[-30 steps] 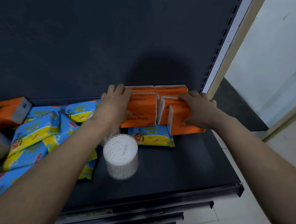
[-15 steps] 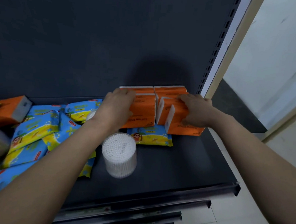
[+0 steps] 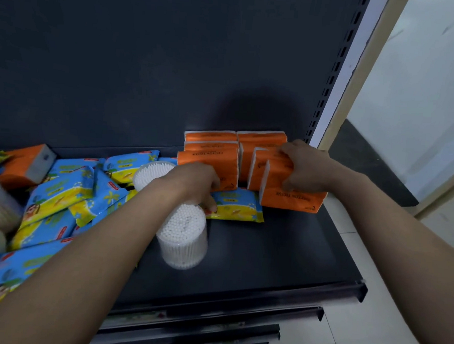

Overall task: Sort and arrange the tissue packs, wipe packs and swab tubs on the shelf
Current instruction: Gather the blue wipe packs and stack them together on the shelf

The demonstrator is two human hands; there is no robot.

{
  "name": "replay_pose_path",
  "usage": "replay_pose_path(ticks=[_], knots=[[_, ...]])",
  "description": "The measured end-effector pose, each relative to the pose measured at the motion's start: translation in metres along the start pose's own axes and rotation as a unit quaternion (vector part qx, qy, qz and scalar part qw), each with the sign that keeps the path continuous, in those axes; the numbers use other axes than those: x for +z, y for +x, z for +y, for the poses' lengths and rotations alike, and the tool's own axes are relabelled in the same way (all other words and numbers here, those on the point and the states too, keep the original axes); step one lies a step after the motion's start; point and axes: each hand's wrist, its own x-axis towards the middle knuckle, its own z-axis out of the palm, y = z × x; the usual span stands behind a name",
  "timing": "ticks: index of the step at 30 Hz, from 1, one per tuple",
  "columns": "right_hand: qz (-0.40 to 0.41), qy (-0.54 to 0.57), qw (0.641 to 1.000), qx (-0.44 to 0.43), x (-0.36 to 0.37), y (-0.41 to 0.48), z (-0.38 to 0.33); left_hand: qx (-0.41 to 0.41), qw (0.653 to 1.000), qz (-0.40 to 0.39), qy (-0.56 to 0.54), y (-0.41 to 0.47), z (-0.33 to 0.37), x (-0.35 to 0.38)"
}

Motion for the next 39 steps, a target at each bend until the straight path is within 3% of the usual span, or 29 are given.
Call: replay_pose_path(ticks=[6,13,17,25,29,39], knots=[[-0.034,0.023,0.999,0.003,-0.002,0.000,0.004,0.016,0.994,-0.068,0.080,0.004,0.004,0.001],[-0.024,0.026,0.999,-0.008,-0.004,0.005,0.005,0.008,0.996,-0.082,0.029,0.013,-0.006,0.008],[-0.023,0.040,0.999,-0.024,0.002,0.010,0.004,0.021,0.997,-0.036,-0.066,0.013,-0.003,0.010],[0.016,-0.003,1.000,0.002,0.010,0.001,0.012,0.014,0.996,-0.091,-0.003,0.008,0.011,0.011],[0.080,-0.042,0.996,-0.018,0.008,0.001,0.010,0.012,0.997,-0.056,-0.047,0.005,0.008,0.009],[0.113,-0.092,0.989,-0.038,-0.001,-0.006,0.001,-0.001,0.994,0.095,-0.051,-0.013,-0.009,-0.011]])
